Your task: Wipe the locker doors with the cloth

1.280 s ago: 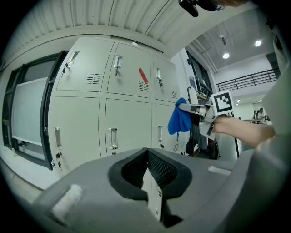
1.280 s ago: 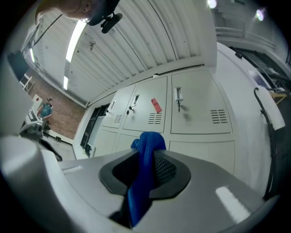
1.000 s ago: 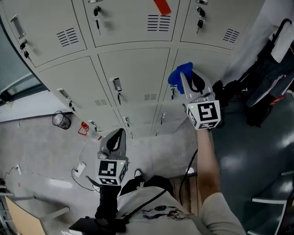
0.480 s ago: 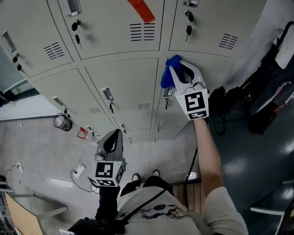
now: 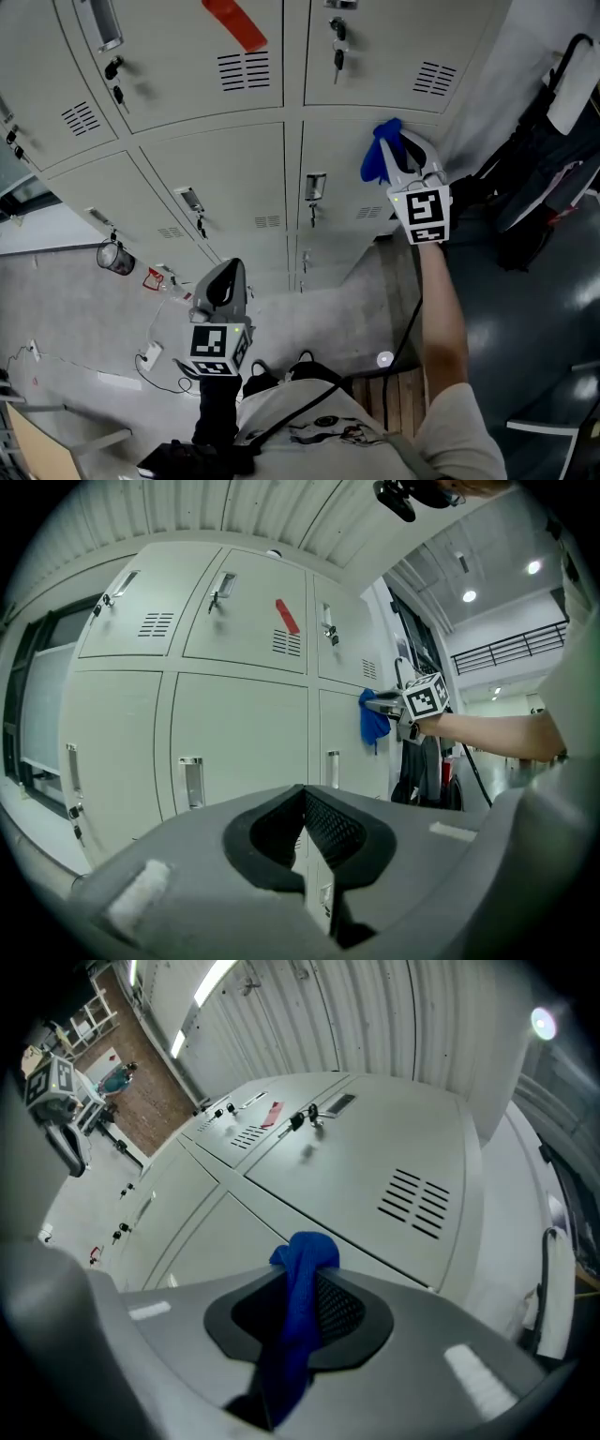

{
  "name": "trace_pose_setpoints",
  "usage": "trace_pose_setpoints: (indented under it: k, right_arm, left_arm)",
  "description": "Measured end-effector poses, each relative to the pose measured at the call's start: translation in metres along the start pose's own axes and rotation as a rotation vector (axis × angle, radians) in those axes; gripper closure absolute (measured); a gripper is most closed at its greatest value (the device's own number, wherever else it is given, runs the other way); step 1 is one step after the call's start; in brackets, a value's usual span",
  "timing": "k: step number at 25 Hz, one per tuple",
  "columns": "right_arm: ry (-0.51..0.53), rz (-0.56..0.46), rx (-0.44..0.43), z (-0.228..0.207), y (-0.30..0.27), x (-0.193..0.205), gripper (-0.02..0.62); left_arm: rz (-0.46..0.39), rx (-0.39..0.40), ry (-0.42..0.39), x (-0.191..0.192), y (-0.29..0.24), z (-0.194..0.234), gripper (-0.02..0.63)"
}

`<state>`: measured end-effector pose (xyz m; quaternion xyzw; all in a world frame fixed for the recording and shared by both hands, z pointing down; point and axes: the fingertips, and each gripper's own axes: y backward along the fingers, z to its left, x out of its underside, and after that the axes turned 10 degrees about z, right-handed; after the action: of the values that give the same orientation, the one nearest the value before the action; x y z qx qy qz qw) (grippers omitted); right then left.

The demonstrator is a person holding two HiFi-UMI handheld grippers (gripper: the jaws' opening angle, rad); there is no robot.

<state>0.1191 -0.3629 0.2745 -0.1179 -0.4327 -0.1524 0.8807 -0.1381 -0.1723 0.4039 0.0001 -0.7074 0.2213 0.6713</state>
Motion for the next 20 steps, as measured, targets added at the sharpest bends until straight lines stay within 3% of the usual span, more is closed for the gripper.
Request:
trace_pose_setpoints:
  k: [7, 10, 14, 20]
  right_arm:
    - [-0.026, 0.081, 0.092, -0.054, 0.016, 0.046, 0.531]
    - [-0.087, 0.049, 0.092, -0.053, 0.025, 0.042, 0.532]
    - [-0.166, -0.050, -0.003, -0.012, 0.034, 0.010, 0.532]
    - [-0.217, -0.133, -0.184, 0.090, 0.020, -0.031, 0.532]
  left_arm:
    - [0.007, 0.032, 0.006, -0.003, -0.013, -0.014, 0.614]
    - [0.006, 0.032, 0.001, -0.005, -0.014, -0.015, 0.614]
    - [0.012, 0.025, -0.003, -0.005, -0.014, -0.014, 0.614]
    - [0.023, 0.005, -0.002, -0.001, -0.009, -0.010, 0.614]
